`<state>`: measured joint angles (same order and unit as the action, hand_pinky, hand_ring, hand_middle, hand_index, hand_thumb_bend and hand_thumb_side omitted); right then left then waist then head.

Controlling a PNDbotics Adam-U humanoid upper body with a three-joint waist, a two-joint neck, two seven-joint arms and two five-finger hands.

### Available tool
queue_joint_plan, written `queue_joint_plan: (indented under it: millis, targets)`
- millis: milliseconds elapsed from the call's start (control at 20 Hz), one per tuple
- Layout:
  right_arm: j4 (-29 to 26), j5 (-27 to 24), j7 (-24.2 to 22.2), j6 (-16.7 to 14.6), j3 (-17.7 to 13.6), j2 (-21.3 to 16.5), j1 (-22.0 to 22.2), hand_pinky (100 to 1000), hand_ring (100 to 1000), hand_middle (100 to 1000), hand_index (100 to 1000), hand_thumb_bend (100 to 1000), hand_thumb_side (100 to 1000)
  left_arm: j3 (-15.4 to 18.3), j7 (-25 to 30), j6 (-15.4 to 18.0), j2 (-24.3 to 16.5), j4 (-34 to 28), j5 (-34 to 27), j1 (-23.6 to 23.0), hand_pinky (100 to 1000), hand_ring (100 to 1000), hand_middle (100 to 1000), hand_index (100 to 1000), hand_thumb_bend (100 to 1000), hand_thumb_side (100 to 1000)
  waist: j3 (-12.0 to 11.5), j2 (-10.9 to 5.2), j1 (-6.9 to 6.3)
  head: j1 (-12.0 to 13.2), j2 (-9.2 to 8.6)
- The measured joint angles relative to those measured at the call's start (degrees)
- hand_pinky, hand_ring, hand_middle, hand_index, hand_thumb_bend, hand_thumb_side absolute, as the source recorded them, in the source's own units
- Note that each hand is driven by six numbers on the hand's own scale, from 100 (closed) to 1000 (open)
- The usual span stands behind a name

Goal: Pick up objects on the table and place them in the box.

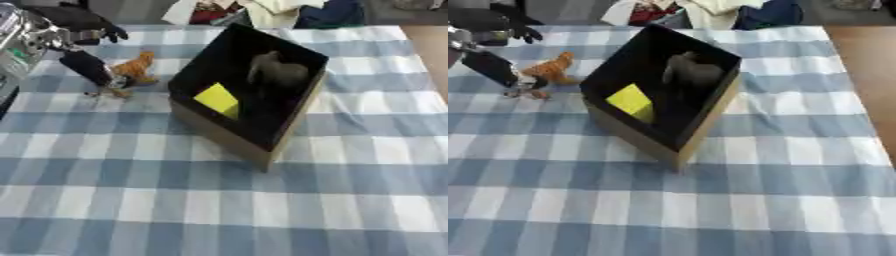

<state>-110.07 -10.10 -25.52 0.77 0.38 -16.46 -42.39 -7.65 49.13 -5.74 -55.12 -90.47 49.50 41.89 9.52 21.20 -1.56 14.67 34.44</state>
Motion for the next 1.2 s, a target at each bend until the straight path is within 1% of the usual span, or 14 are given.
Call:
queue_joint_plan:
  millis: [150,200,350,550,700,950,1100,1150,1200]
  targets:
    - [0.0,0.0,-0.2,0.0,0.0,0.0,0.0,1000,959,709,897,100,751,-0.4,0.2,0.2,0.5,0.7,0.3,0.2,822,904,843,976,405,645,0.1,0.07,-0.09,0.1,-0.02]
    - [0.0,0.0,-0.2,0.1,0.0,0.0,0.0,1000,959,709,897,100,751,-0.6,0.2,0.2,0.7,0.9,0.4,0.4,820,903,840,971,404,641,0.1,0.10,-0.09,0.2,-0.04]
    - [0.0,0.0,-0.3,0.1,0.0,0.0,0.0,1000,958,706,897,100,751,-0.9,0.2,0.1,1.2,1.6,1.0,0.9,818,904,837,961,409,584,0.3,0.29,-0.12,0.4,-0.24]
    - [0.0,0.0,-0.3,0.1,0.0,0.0,0.0,1000,957,702,897,100,754,-1.0,0.0,-0.1,1.5,2.9,4.0,1.1,817,907,829,955,443,567,0.5,0.43,-0.14,0.7,-0.42]
    - [0.0,0.0,-0.5,0.2,0.0,0.0,0.0,1000,957,701,897,100,756,-1.0,-0.5,-0.6,1.9,3.9,6.8,1.3,811,905,819,951,419,583,0.6,0.70,-0.15,0.9,-0.73]
    - [0.0,0.0,-0.7,0.2,0.0,0.0,0.0,1000,957,699,897,100,760,-0.9,-2.0,-2.8,2.7,6.3,9.8,2.1,804,907,816,955,384,564,0.6,1.04,-0.06,1.2,-0.83]
    - [0.1,0.0,-0.8,0.1,0.0,0.0,-0.2,1000,958,698,898,100,766,-0.9,-3.1,-4.2,3.0,7.2,10.3,2.7,799,902,812,951,326,587,0.6,1.19,-0.05,1.4,-1.23]
    - [0.1,0.0,-0.9,0.1,0.0,0.0,-0.4,1000,958,698,898,100,766,-0.9,-3.5,-4.5,3.1,7.4,10.3,2.9,799,902,812,951,321,588,0.6,1.35,-0.04,1.4,-1.28]
    - [0.2,0.0,-1.0,0.0,0.0,0.0,-0.5,1000,958,697,898,100,768,-0.9,-3.8,-4.8,3.2,7.6,10.2,3.0,796,899,810,949,289,605,0.6,1.51,-0.02,1.4,-1.32]
